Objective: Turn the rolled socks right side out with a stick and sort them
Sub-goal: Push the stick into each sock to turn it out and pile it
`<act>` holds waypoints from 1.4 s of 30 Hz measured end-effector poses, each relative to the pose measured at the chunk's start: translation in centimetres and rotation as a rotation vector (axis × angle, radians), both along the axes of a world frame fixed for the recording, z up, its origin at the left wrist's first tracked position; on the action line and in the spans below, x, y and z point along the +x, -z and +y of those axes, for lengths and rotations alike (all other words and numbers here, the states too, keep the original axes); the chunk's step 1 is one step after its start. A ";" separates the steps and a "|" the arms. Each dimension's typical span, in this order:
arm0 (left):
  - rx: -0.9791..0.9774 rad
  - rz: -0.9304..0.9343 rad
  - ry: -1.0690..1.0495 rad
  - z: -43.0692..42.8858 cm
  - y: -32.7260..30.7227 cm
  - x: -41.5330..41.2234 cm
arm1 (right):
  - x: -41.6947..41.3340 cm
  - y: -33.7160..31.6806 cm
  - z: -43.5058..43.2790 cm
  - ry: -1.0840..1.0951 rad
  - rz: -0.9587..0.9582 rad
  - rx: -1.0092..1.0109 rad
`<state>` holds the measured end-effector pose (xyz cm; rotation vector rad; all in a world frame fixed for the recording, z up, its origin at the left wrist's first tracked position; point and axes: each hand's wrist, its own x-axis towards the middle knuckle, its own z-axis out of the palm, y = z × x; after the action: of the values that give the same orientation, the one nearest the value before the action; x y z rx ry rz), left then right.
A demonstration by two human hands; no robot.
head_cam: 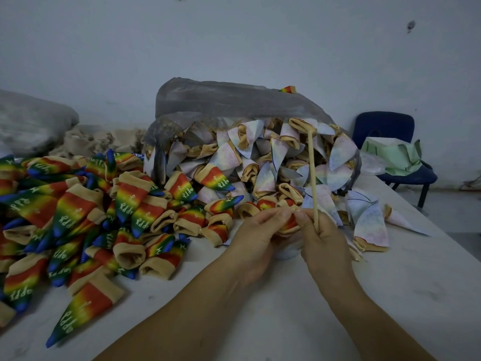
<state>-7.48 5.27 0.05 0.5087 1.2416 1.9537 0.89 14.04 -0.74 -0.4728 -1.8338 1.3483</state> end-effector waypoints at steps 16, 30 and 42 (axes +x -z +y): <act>0.090 0.144 -0.275 -0.1 0.2 0.8 | -0.3 -0.1 -1.2 0.034 -0.097 -0.005; 0.037 -0.005 -0.225 0.1 0.4 1.0 | -0.3 -0.9 0.1 -0.114 0.065 -0.615; -0.001 0.008 -0.214 0.7 -0.2 1.5 | 0.0 -1.7 1.3 -0.390 0.081 -0.901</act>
<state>-5.93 5.95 0.29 0.3970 1.3480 2.1296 0.94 15.39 0.97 -0.5037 -1.1959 2.4173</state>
